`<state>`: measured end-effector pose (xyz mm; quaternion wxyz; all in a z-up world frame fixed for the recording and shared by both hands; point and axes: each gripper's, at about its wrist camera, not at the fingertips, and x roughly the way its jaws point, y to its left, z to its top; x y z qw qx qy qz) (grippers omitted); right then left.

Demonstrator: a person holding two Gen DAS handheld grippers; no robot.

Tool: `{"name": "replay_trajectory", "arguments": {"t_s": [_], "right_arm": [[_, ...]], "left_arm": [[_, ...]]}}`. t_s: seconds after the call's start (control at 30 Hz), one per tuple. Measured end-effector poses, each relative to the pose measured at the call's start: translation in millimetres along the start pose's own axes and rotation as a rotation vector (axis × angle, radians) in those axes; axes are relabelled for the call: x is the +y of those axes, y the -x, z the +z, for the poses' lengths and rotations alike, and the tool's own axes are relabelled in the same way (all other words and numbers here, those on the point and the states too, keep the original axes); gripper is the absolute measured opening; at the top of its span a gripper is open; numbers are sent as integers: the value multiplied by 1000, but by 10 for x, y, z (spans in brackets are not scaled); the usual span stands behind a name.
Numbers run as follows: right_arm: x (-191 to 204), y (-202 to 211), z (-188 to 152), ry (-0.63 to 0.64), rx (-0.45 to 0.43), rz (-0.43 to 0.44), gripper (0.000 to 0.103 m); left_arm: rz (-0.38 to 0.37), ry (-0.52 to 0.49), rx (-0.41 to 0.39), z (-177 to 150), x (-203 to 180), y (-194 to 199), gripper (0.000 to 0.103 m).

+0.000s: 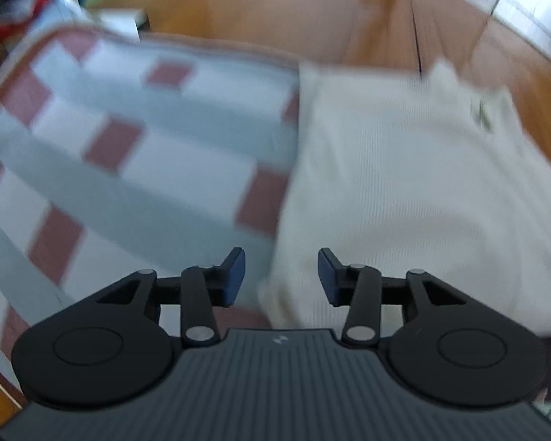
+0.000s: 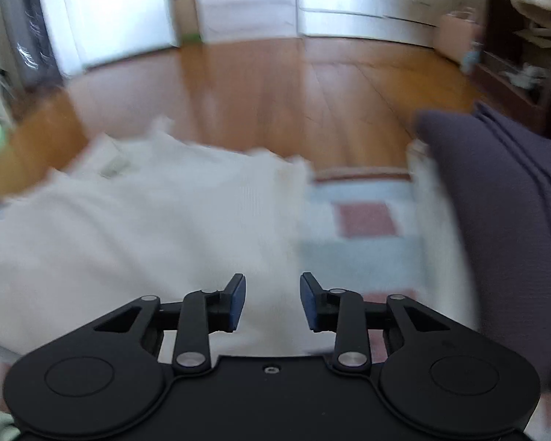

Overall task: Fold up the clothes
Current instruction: 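Release the sleepsuit with both grippers and pull back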

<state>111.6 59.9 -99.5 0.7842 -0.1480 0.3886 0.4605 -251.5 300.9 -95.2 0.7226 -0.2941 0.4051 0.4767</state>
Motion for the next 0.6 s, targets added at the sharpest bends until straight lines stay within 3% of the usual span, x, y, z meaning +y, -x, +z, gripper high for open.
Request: {"name": "replay_trajectory", "arguments": {"t_s": [0.13,0.2,0.3,0.4,0.53,0.6], "right_arm": [[456,-204,7,60,58,188,39],[684,-306,11,90,87,282,39],[1013,-448,12,136,125,404,39],[1183,-589,18,135,154,417,41],[1255,-797,-3,138,196,344,40],[1163,-849,-46,60,204,353,41]], "left_arm": [[51,-64,-141,322,-363,222,44],[-43,-70,-197,400,-557,307,50],[-193,-70,-161,352,-859,236,52],[-236,-81,-115,192,-1051,-12,52],[-198,-123,-43,-3,-1094,-254,52],[-188,-127,-31,-39,-1046,-296,52]]}}
